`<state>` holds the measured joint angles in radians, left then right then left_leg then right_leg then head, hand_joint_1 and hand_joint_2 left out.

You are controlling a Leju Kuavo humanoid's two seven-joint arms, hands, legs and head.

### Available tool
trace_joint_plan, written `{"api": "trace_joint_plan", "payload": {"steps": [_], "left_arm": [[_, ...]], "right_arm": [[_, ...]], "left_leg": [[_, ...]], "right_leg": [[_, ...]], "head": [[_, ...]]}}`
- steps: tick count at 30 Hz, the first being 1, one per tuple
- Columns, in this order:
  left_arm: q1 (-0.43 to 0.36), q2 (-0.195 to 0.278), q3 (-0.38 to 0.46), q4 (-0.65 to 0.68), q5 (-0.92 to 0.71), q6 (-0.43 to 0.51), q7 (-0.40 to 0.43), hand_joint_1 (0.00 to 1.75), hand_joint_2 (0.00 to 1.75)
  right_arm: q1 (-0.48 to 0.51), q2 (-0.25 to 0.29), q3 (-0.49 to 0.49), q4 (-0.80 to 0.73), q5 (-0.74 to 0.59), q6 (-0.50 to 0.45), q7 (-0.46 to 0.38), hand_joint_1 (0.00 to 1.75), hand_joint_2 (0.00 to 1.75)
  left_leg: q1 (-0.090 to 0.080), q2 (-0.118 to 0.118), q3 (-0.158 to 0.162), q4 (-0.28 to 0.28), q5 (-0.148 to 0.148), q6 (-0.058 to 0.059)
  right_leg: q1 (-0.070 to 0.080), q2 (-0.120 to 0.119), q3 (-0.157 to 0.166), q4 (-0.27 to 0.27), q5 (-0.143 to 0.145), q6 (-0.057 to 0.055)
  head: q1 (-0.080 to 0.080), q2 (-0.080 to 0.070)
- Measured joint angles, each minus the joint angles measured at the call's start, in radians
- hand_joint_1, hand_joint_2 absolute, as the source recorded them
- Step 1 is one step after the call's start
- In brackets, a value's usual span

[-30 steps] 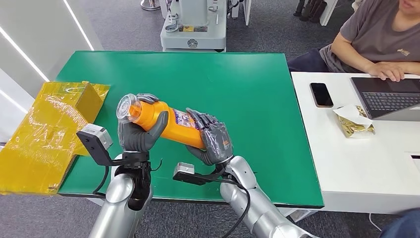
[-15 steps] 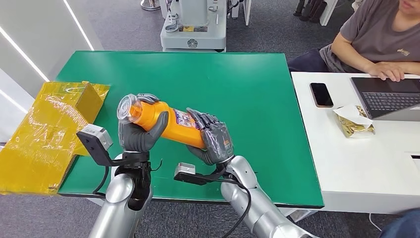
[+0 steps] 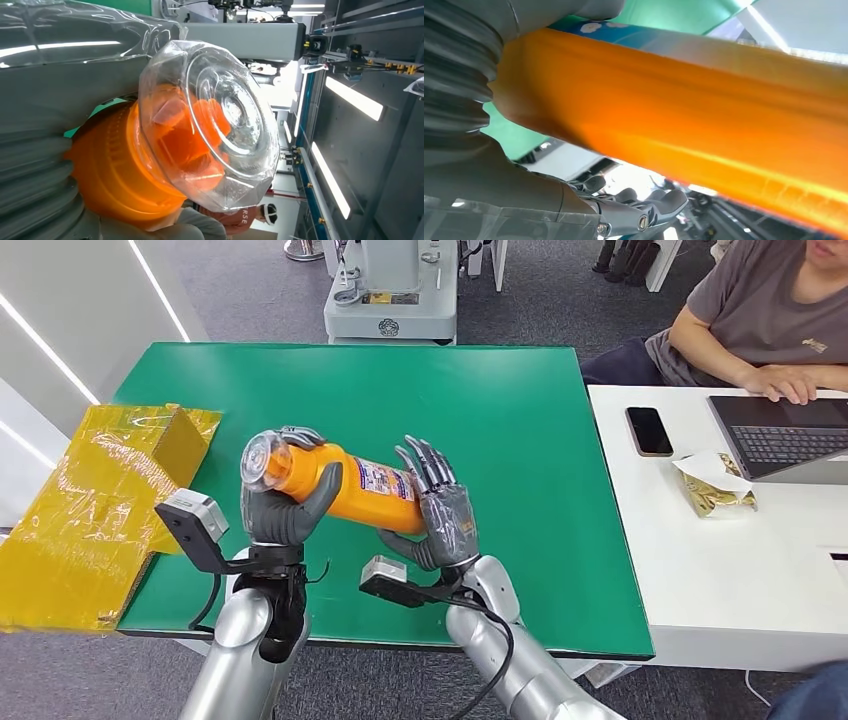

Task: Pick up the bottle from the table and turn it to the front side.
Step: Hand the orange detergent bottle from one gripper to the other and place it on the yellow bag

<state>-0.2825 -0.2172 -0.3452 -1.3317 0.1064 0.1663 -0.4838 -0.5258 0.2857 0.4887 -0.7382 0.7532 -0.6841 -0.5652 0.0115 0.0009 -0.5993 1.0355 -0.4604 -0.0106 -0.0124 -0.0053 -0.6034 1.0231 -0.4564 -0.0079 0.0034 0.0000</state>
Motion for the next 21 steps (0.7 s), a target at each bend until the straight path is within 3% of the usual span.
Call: {"api": "trace_joint_plan", "payload": {"steps": [12, 21], "left_arm": [[0.015, 0.001, 0.011, 0.000, -0.010, 0.026, -0.001, 1.75, 1.75], [0.028, 0.006, 0.025, 0.000, -0.012, 0.029, -0.001, 1.75, 1.75]], "right_arm": [[0.112, -0.016, 0.001, -0.180, -0.135, 0.000, -0.022, 0.00, 1.75], [0.149, -0.027, 0.003, -0.252, -0.149, 0.000, -0.031, 0.00, 1.75]], "left_leg": [[0.000, 0.000, 0.000, 0.000, 0.000, 0.000], [0.000, 0.000, 0.000, 0.000, 0.000, 0.000]], "right_leg": [[0.000, 0.000, 0.000, 0.000, 0.000, 0.000], [0.000, 0.000, 0.000, 0.000, 0.000, 0.000]], "head": [[0.000, 0.000], [0.000, 0.000]]}}
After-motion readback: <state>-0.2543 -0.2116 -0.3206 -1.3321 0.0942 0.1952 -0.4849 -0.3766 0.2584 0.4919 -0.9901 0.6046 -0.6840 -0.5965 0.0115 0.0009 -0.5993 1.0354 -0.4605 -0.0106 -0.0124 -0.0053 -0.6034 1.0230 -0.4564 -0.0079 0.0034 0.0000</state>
